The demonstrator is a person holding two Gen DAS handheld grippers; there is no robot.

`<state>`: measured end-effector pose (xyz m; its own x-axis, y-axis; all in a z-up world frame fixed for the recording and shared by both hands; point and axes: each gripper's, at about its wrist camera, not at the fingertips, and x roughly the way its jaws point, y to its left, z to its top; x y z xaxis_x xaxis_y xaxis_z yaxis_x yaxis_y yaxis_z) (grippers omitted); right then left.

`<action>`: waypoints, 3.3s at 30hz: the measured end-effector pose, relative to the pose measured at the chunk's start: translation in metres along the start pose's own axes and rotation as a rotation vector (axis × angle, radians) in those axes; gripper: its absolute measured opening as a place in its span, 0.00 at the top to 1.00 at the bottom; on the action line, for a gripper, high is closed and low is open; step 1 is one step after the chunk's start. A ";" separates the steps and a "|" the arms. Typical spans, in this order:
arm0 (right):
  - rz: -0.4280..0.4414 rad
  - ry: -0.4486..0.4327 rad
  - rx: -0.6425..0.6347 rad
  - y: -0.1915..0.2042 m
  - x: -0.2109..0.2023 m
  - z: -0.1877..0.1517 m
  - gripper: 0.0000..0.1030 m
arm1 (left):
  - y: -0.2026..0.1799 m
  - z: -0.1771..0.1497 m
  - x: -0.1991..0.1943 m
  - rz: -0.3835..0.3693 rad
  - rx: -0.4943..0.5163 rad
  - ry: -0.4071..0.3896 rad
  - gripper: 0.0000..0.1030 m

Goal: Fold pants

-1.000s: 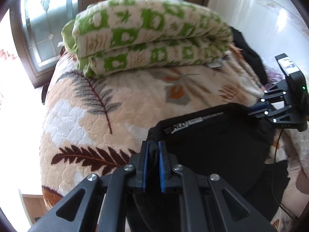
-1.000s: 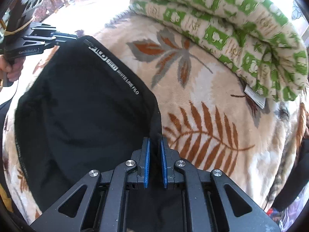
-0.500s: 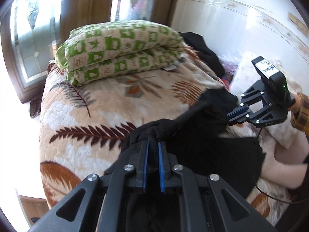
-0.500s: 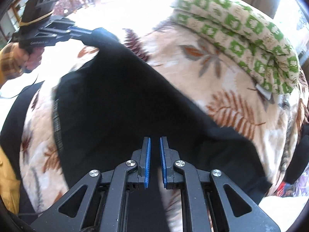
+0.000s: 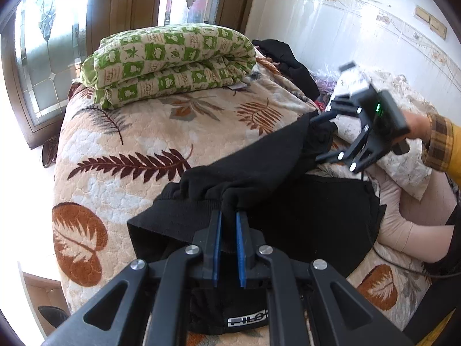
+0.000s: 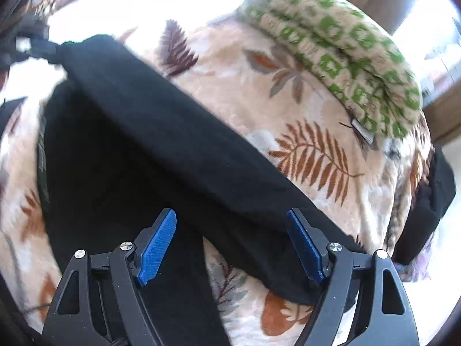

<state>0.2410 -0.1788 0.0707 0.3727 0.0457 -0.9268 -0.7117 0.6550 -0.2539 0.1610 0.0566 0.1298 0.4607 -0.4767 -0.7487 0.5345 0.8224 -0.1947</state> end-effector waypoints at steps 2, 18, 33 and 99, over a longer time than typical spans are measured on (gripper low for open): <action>-0.007 0.007 -0.006 0.003 0.010 0.004 0.23 | 0.003 0.006 -0.002 0.002 -0.006 -0.010 0.89; 0.014 -0.115 0.136 0.012 -0.010 0.004 0.94 | 0.008 0.006 -0.001 0.004 -0.032 -0.016 0.89; -0.035 -0.112 0.133 0.017 0.034 0.024 0.55 | 0.010 0.020 -0.002 0.024 -0.042 -0.040 0.89; 0.141 -0.082 0.224 0.186 -0.007 -0.049 0.91 | 0.037 -0.104 -0.040 0.034 -0.147 0.061 0.90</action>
<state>0.0773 -0.0943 0.0161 0.3333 0.2032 -0.9207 -0.6138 0.7880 -0.0482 0.0885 0.1383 0.0863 0.4301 -0.4319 -0.7927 0.4083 0.8762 -0.2559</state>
